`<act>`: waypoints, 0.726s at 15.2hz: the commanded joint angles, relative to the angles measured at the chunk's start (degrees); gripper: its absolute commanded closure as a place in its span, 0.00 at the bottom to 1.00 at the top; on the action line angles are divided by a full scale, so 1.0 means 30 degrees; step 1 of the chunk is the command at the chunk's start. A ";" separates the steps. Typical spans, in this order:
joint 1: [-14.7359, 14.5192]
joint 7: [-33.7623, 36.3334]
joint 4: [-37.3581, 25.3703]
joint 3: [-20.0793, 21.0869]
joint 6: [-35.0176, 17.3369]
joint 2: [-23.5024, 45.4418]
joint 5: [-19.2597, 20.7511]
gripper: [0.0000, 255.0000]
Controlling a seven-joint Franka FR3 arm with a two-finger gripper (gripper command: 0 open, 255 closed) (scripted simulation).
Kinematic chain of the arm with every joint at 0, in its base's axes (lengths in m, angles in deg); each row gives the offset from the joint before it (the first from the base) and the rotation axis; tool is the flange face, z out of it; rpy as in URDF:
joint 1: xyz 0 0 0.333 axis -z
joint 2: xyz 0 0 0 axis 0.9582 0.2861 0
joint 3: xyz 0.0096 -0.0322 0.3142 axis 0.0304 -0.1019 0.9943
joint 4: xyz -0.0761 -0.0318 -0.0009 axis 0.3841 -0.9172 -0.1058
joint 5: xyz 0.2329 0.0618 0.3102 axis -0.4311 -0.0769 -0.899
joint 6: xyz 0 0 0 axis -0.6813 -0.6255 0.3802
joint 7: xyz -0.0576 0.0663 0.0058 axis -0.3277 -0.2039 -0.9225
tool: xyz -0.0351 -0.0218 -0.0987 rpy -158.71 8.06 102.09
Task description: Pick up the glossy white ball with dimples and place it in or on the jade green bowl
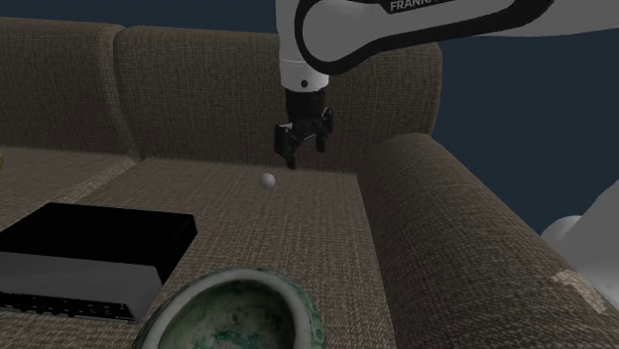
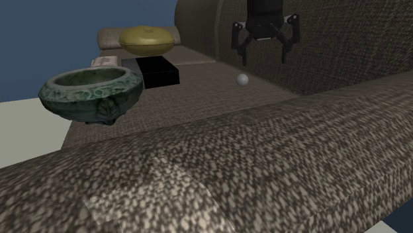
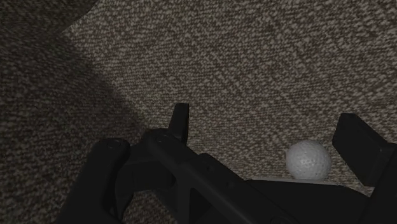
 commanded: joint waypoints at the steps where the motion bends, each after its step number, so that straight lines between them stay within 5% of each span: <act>1: -0.0081 0.0843 -0.0998 0.0442 -0.0217 0.1379 0.0466 0.00; 7: -0.0969 0.3410 -0.5369 0.1426 0.0153 0.6139 0.2483 0.00; 11: -0.0914 0.3454 -0.4380 0.1320 -0.0861 0.6158 0.2527 0.00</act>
